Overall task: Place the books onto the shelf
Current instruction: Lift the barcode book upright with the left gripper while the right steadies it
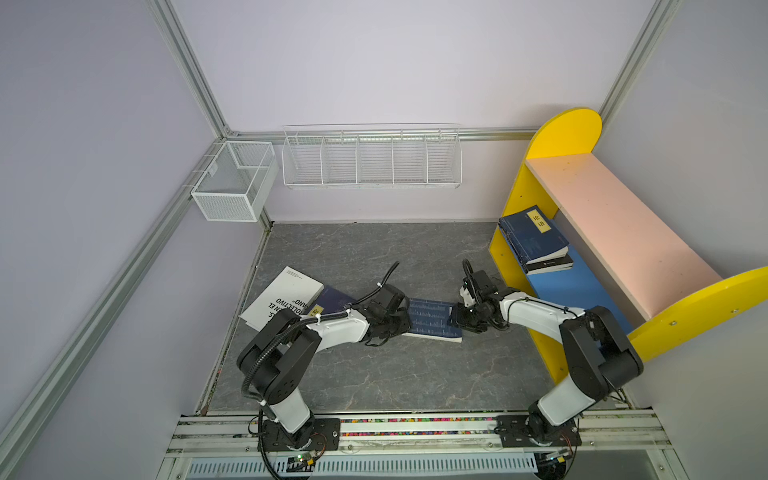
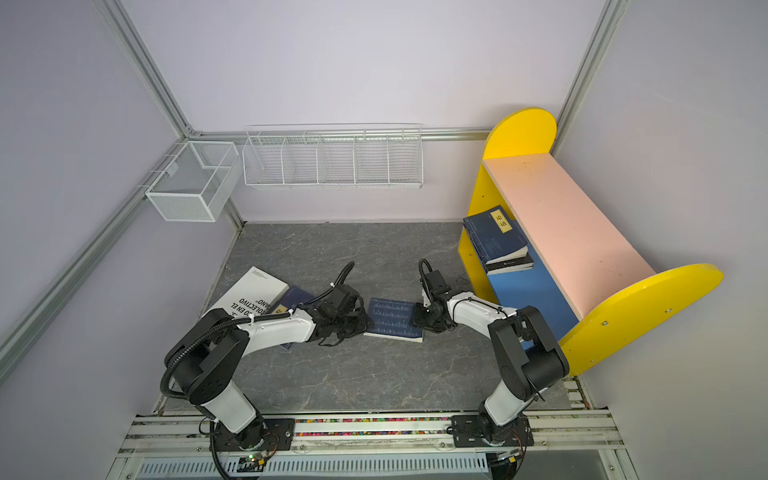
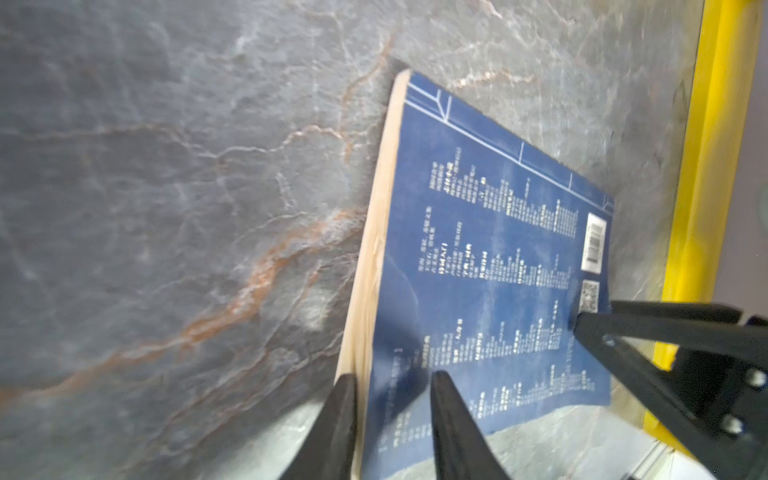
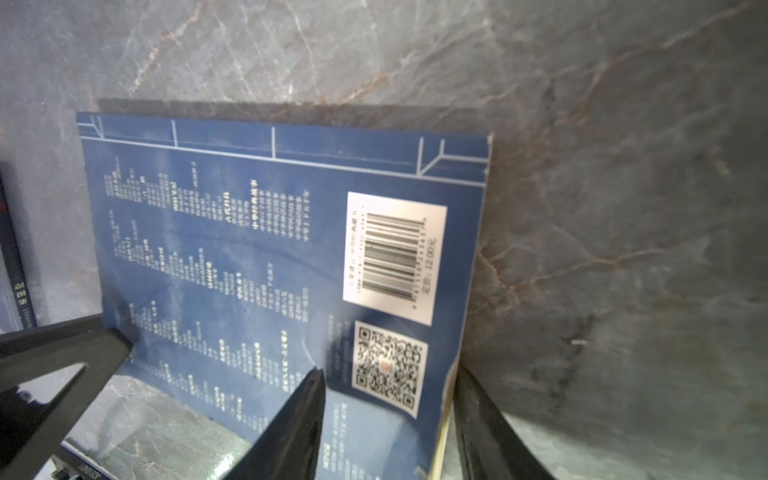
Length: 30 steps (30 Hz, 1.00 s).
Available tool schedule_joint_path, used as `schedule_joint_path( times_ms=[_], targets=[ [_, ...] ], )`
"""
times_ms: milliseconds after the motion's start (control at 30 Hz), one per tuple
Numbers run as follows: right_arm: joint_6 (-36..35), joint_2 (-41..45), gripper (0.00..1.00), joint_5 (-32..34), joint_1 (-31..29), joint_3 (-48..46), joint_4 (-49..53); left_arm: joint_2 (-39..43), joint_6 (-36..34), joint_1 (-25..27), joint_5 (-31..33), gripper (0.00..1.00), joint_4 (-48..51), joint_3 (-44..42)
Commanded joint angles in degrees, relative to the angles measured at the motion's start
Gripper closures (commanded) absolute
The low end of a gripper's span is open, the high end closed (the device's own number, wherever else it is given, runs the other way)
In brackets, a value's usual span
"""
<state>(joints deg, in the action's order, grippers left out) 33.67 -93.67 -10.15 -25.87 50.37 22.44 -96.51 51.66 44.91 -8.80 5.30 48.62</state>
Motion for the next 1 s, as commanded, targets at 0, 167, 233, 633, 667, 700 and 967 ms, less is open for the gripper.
schedule_joint_path(
  times_ms=[0,167,233,633,667,700,967],
  targets=[
    [0.39,-3.1,0.48,0.73,-0.65,-1.09,0.77,1.4,-0.08,0.86,-0.89,0.77,-2.44,0.65],
    [0.15,-2.92,0.48,0.92,-0.68,-1.16,0.74,2.34,-0.46,0.87,-0.27,0.9,-1.62,0.87],
    [0.08,-2.92,0.48,1.2,-0.68,-1.04,0.85,2.61,-0.62,0.89,-0.44,0.94,-1.16,1.15],
    [-8.94,9.44,0.28,5.91,-0.75,3.96,1.56,6.6,-4.25,0.72,-2.87,1.0,6.44,6.36],
    [-10.19,12.01,0.26,7.14,-1.05,4.33,1.56,6.57,-5.31,0.62,-3.38,1.0,8.94,8.14],
    [-11.75,14.39,0.25,8.63,-1.47,4.69,1.68,6.55,-6.48,0.35,-4.06,1.0,11.27,10.1],
    [-21.96,26.5,0.08,22.01,-8.24,2.65,2.79,8.77,-13.02,-4.53,-14.53,1.0,24.6,21.99]
  ],
)
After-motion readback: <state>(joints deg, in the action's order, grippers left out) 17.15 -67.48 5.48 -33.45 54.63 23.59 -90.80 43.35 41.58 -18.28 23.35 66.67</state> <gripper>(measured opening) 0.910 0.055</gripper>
